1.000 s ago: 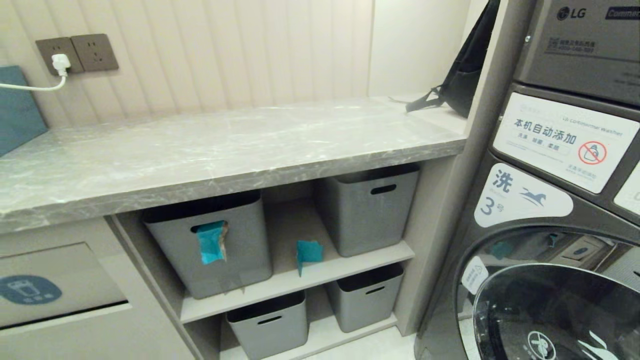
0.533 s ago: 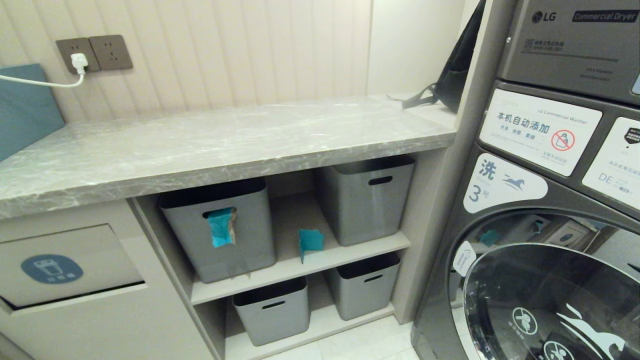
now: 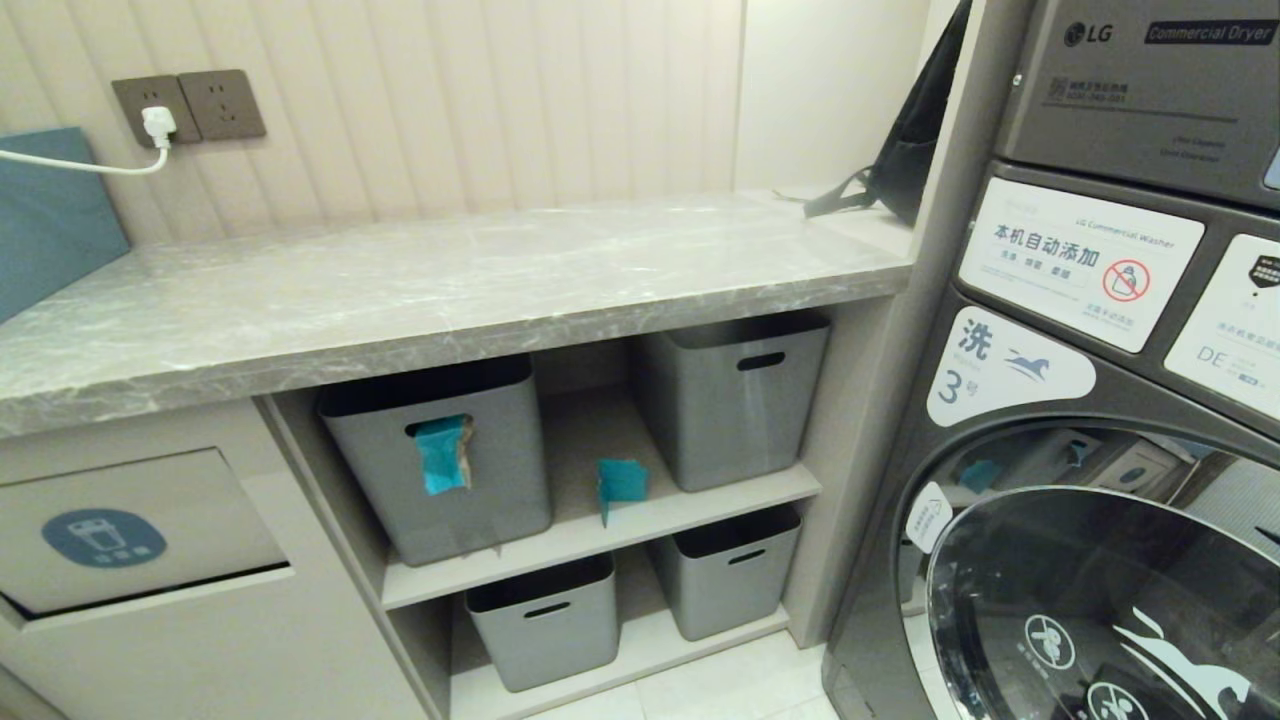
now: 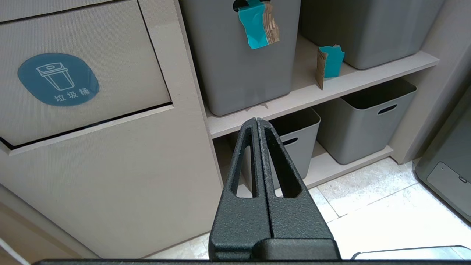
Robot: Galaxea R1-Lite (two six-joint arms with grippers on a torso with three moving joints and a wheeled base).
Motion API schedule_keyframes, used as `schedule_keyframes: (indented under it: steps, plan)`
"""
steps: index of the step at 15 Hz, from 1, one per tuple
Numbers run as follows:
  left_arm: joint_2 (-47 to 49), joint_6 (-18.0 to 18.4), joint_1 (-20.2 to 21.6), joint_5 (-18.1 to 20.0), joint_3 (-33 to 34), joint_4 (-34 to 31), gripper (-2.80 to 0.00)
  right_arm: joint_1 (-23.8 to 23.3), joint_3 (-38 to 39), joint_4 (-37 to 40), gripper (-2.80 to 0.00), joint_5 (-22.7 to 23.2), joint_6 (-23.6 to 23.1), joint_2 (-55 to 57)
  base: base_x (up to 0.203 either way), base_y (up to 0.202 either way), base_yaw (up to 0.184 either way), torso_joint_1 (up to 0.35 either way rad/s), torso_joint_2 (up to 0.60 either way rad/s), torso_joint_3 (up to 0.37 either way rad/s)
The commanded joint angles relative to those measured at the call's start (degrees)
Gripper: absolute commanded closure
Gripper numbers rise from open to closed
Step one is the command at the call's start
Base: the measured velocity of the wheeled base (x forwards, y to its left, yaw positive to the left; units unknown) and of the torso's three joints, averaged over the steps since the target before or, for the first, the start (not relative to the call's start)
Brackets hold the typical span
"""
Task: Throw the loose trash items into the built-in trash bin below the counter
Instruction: Pick up the garbage
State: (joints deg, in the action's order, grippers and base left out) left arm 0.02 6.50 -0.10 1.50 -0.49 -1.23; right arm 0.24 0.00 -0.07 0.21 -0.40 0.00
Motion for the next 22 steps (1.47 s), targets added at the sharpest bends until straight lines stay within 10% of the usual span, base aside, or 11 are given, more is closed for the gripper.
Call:
schedule_keyframes:
  steps: [1,13,15,20,22]
  plan:
    - [-0.11,0.01,0.01,0.1,0.14,0.0,0.0,0.02,0.0,-0.01,0.0,0.05,-0.04,-0.07,0.0,0.0,0.0,0.0,0.0,0.0]
    - [-0.24,2.29,-0.07,1.86,-0.65,-0.07,0.0,0.02,0.0,-0.01,0.0,-0.03,-0.04,-0.09,0.0,0.0,0.0,0.0,0.0,0.0]
    - [0.4,1.66,-0.03,8.24,-5.25,-1.18,0.0,0.02,0.0,-0.01,0.0,-0.03,-0.04,0.0,0.0,0.0,0.0,0.0,0.0,0.0]
    - [22.16,-1.25,1.33,13.57,-11.36,-0.06,0.0,0.02,0.0,-0.01,0.0,0.01,-0.04,-0.09,0.0,0.0,0.0,0.0,0.0,0.0]
    - [30.11,-7.59,1.98,16.11,-13.56,1.47,0.0,0.02,0.0,-0.01,0.0,0.05,-0.04,-0.09,0.0,0.0,0.0,0.0,0.0,0.0]
